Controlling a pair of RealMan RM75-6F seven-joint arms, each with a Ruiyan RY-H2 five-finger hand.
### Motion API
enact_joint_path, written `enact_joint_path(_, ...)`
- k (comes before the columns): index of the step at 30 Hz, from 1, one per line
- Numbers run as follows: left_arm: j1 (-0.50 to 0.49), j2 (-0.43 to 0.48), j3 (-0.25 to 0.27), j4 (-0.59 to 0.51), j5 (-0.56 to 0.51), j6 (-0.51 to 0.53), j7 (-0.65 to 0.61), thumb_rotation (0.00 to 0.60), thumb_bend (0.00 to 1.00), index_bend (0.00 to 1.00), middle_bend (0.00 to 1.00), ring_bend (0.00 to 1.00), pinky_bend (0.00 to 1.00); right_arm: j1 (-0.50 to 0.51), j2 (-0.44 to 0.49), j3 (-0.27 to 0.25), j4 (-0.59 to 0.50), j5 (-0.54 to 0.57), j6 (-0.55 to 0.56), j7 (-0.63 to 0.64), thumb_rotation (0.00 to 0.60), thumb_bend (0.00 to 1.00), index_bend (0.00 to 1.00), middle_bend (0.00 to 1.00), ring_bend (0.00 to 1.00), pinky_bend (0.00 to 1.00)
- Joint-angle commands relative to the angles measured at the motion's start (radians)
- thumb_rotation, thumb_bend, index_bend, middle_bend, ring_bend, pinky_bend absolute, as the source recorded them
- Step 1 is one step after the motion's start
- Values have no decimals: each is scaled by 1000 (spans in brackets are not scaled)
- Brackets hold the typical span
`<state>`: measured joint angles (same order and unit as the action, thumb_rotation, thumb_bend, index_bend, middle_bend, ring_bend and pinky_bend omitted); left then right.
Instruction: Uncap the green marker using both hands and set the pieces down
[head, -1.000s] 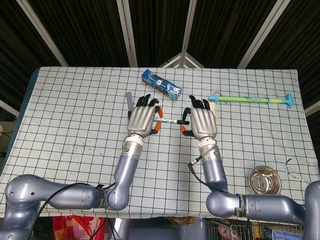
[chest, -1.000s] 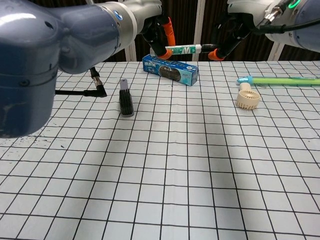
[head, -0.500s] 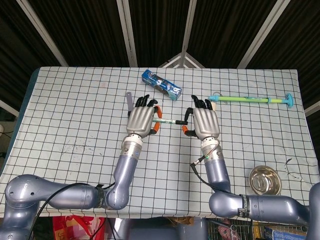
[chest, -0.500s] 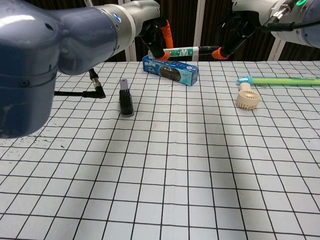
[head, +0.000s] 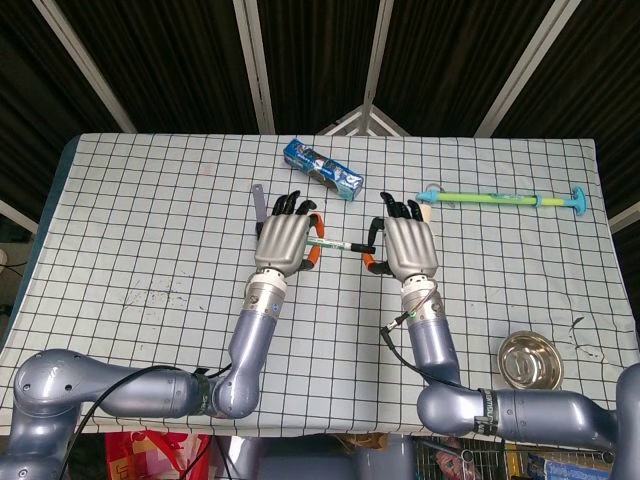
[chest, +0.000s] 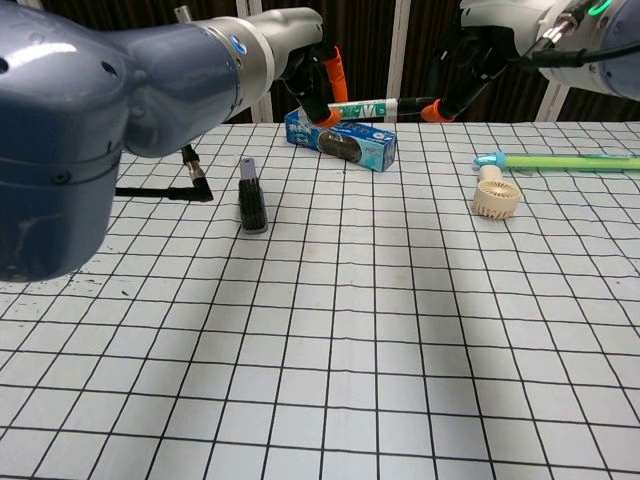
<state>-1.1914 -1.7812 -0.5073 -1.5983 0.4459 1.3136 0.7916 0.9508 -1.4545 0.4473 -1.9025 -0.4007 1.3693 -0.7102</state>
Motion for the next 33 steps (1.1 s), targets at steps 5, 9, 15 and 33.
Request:
enact_joint_path(5, 3, 5, 3, -4, -2, 5, 7, 600, 567, 621, 183, 0, 0, -7, 10, -7, -7, 6, 5, 1, 600, 418, 728, 97, 143, 16)
enact_joint_path(9, 11, 13, 7, -11, -6, 9, 9, 600, 567, 621, 183, 0, 0, -20, 24, -15, -11, 14, 4, 5, 600, 419, 728, 98, 143, 16)
enact_joint_path(15, 36, 31, 23, -15, -2, -7, -7, 600, 567, 621, 183, 0, 0, -58, 52, -41, -8, 10, -19, 39, 600, 419, 729, 97, 143, 16)
enact_joint_path(33, 63, -39, 146, 164, 28, -175, -63, 600, 567, 612, 180, 0, 0, -111, -3, -130, 118, 12, -151, 128, 600, 419, 724, 97, 143, 16)
